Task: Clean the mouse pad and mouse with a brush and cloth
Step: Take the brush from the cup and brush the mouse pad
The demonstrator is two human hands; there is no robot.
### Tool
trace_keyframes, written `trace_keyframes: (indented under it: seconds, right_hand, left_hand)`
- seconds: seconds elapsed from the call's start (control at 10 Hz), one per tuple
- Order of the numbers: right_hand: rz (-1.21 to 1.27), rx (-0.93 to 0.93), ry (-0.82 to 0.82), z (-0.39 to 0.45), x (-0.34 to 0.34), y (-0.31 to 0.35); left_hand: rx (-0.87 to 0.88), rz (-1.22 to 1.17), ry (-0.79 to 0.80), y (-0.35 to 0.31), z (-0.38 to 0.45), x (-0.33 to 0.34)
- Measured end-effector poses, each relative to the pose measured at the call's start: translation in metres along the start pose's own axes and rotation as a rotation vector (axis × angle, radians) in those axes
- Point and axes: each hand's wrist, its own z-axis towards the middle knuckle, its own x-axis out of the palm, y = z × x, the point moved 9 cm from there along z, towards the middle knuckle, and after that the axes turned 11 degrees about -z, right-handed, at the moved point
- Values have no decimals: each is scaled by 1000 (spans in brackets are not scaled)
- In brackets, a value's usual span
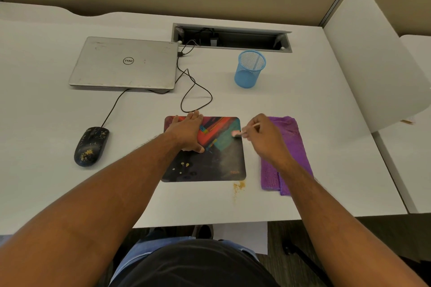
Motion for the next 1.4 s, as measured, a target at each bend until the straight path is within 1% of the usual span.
trace_keyframes:
  seconds: [0.1,0.2,0.3,0.5,0.6,0.7,0.8,0.9,1.0,1.1,1.2,1.3,1.4]
  right_hand:
    - [-96,41,107,-3,12,-8]
    - [-109,28,92,-4,6,-6]
    - [-31,9,-43,-3,-7,-2]
    - [-217,46,113,-4,8,-6]
    - [-51,-2,-6,-2,-3,4]
    - [-27,4,-38,-4,-2,6]
    - [-199,9,97,-7,16,2]
    - [-206,-7,118,-6,16,6]
    - [-38,-24,-13,-6,5,13]
    - [-63,-9,9,-10,12,13]
    - [-213,-21,131,-12,26,10]
    - [-154,-37,98,-11,20,15]
    - [-72,-28,15,-11,14,18]
  left_hand:
    - [0,-4,3,0,0,0]
    - [-1,-1,3,1,-2,0]
    - [-2,-5,3,1,-1,0]
    - [-1,-10,5,0,-2,-1]
    - [2,-10,2,0,-2,-2]
    - [4,-4,-2,0,-3,-2]
    - [5,-7,0,-1,-3,-3]
    - [5,-4,2,-2,-3,-3]
    - [6,-8,-1,-1,-4,-2]
    - [7,0,-2,-1,-5,-3]
    - [5,-11,-5,-1,-4,-3]
    - [7,-7,-10,-1,-4,-4]
    - [8,-8,-9,-1,-4,-3]
